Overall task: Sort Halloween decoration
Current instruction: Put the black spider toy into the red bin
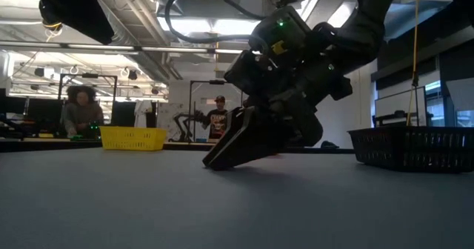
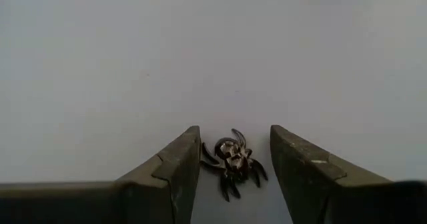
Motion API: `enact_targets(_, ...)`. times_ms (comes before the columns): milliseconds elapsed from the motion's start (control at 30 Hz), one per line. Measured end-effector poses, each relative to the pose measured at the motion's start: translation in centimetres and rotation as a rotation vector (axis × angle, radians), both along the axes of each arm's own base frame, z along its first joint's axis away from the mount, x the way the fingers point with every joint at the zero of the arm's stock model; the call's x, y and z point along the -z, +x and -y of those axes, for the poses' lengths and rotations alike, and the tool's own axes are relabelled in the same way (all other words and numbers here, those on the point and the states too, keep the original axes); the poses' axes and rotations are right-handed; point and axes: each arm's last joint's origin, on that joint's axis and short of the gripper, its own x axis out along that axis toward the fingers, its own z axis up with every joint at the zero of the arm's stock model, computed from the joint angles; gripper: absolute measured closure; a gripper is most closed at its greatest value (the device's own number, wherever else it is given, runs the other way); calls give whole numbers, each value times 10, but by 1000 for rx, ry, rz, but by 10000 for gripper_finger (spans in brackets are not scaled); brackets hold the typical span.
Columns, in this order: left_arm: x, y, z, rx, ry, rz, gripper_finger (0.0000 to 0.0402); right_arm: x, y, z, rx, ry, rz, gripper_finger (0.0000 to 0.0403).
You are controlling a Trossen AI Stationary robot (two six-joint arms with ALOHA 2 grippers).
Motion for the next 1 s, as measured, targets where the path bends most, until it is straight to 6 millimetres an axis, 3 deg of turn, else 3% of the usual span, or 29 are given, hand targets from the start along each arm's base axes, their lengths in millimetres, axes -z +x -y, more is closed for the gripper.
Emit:
enact_targets(500, 0, 0, 0, 1, -1, -1, 290, 2, -2, 0, -5, -4, -21, 309)
enact_targets(1000, 0, 0, 0, 1, -1, -1, 290, -2, -1, 0, -1, -3, 10, 318)
